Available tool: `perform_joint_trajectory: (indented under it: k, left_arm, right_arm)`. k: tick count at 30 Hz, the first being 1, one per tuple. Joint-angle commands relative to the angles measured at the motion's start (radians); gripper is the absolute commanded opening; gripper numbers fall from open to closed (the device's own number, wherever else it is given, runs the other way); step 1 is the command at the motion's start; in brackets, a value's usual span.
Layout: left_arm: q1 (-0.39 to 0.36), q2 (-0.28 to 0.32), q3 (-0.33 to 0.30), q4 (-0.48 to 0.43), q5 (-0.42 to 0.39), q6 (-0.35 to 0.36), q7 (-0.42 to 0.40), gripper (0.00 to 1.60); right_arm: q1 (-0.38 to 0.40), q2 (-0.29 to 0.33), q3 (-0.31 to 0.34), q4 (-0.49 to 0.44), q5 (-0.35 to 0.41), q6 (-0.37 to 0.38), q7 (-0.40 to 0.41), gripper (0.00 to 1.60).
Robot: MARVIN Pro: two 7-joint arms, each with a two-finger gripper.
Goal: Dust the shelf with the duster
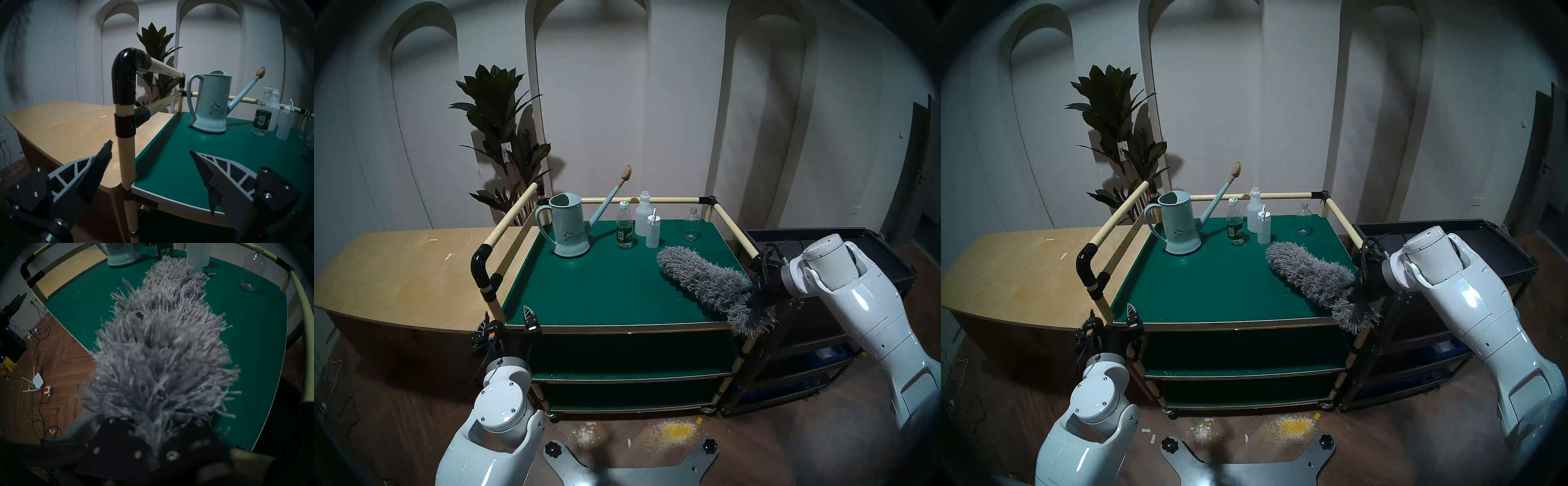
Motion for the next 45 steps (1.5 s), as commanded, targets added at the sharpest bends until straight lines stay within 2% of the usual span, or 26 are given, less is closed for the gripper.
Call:
perform_joint_trajectory:
  k: [1, 6, 16, 33, 45]
  left_arm:
    - [-0.05, 0.015, -0.012, -0.024, 0.003, 0.013, -0.008, 1.6]
    - [-0.017, 0.013, -0.029, -0.051, 0.008, 0.019, 0.014, 1.6]
    - [0.074, -0.01, -0.064, -0.12, 0.025, 0.014, 0.095, 1.6]
    - [0.218, -0.078, -0.113, -0.2, 0.047, -0.025, 0.248, 1.6]
    - [0.269, -0.113, -0.142, -0.217, 0.045, -0.067, 0.314, 1.6]
  right_arm:
    - [-0.092, -0.053, 0.025, -0.005, 0.006, -0.049, -0.069, 0.0]
    - [-0.113, -0.1, 0.002, -0.022, 0.0, -0.112, -0.109, 0.0]
    - [-0.069, -0.186, -0.107, -0.015, -0.021, -0.151, -0.136, 0.0]
    - [0.087, -0.326, -0.322, 0.069, -0.112, -0.185, -0.118, 0.0]
    - [0.216, -0.431, -0.431, 0.141, -0.159, -0.185, -0.071, 0.0]
